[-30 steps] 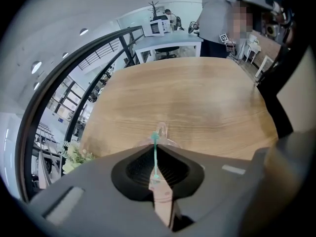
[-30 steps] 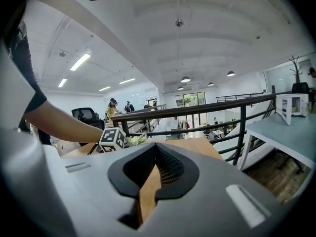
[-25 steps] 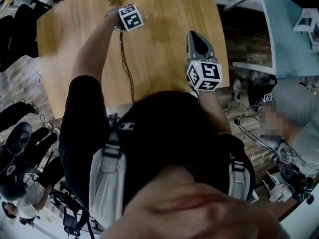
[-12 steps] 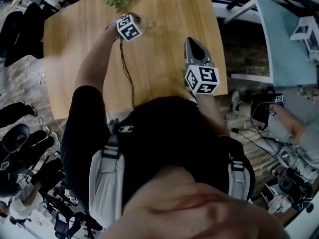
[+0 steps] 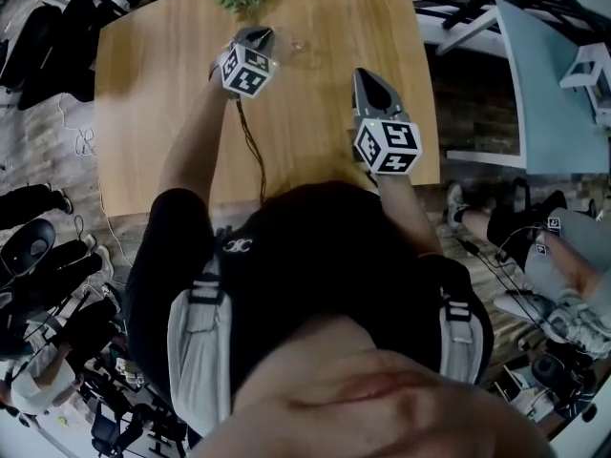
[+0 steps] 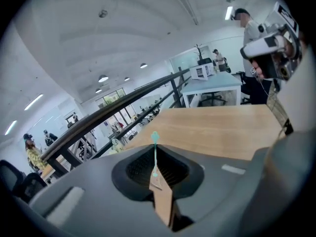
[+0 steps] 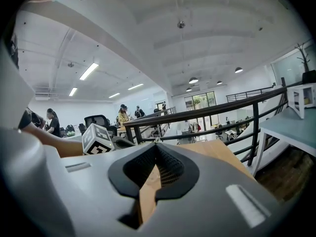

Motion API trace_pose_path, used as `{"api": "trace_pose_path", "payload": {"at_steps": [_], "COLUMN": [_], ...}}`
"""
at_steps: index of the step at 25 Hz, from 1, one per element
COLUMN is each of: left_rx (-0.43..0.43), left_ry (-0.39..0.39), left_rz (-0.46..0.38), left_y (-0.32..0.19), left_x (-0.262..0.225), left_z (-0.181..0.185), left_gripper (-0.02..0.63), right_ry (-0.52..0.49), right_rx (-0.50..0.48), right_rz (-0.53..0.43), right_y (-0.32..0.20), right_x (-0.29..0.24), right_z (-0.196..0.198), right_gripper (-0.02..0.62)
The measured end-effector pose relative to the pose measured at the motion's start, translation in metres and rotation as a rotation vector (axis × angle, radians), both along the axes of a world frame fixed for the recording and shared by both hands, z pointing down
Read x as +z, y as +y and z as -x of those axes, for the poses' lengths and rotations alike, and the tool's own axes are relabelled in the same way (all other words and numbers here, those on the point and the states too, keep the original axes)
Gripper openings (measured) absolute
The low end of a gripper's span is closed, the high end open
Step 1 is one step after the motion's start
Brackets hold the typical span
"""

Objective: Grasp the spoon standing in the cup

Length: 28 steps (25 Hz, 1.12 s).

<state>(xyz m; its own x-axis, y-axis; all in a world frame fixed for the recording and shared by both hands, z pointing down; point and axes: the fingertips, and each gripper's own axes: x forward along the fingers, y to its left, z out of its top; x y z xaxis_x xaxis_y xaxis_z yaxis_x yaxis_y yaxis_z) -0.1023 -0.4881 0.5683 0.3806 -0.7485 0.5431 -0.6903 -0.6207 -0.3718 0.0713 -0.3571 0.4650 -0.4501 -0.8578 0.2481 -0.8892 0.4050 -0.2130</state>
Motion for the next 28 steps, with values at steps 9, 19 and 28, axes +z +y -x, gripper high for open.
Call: {"api": "trace_pose_path", "payload": {"at_steps": [9,19,28], "left_rx": [-0.242,-0.420,-0.527], "left_ry": [0.279,0.338,0.353], "left_rz": [-0.126,-0.154,-0.157], "left_y": [0.041,0.103,0.123], "left_x": [-0.055,-0.084,-0.073], "left_z": [0.008,0.021,0.012], "left_gripper": [0.025,0.025,0.025], "right_ry": [-0.021,-0.012,-0.016], "right_rx": [-0.067,-0.118,-0.124], "right_rz": [-0.019,-0.055,-0.092], "right_y": [-0.006,-0.008,-0.004], "right_x": [-0.005,-0.009,-0.005], "right_z": [0.016,0.047,0.047], "right_gripper": [-0.001,-0.002,-0.002]}}
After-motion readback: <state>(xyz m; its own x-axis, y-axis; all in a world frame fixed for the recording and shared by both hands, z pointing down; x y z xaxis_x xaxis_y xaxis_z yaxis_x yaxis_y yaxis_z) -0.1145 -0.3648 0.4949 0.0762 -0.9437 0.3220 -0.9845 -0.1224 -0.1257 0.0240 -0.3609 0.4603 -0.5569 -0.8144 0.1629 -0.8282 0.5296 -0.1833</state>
